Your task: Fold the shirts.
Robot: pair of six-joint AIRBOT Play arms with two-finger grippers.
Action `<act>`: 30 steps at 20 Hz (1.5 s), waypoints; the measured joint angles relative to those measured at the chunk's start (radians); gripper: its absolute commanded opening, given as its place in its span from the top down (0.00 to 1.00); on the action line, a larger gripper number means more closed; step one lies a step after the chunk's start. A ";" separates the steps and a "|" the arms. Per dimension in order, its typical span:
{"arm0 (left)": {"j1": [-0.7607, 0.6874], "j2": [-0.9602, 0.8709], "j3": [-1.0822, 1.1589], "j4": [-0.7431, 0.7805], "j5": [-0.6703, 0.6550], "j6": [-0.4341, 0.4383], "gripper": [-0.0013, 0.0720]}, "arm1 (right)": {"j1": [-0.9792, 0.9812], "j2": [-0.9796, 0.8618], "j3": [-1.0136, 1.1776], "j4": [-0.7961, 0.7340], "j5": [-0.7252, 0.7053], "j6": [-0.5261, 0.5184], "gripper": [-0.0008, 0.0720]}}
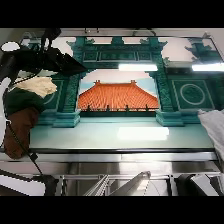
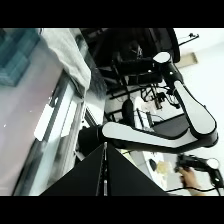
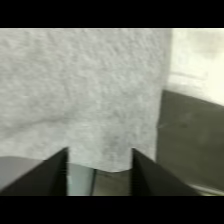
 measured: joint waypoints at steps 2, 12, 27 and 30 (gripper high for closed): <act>0.032 0.020 0.035 0.006 0.006 -0.002 0.98 | 0.054 0.019 0.048 0.167 0.028 -0.071 0.97; 0.161 0.547 -0.556 0.242 0.130 0.038 0.98 | 0.652 0.335 -0.065 0.588 0.136 -0.277 0.97; 0.140 1.130 -1.301 0.290 0.279 0.009 0.95 | 0.968 0.575 -0.383 0.624 0.105 -0.301 0.97; 0.140 1.154 -1.307 0.290 0.284 -0.007 0.95 | 0.969 0.576 -0.385 0.624 0.107 -0.300 0.96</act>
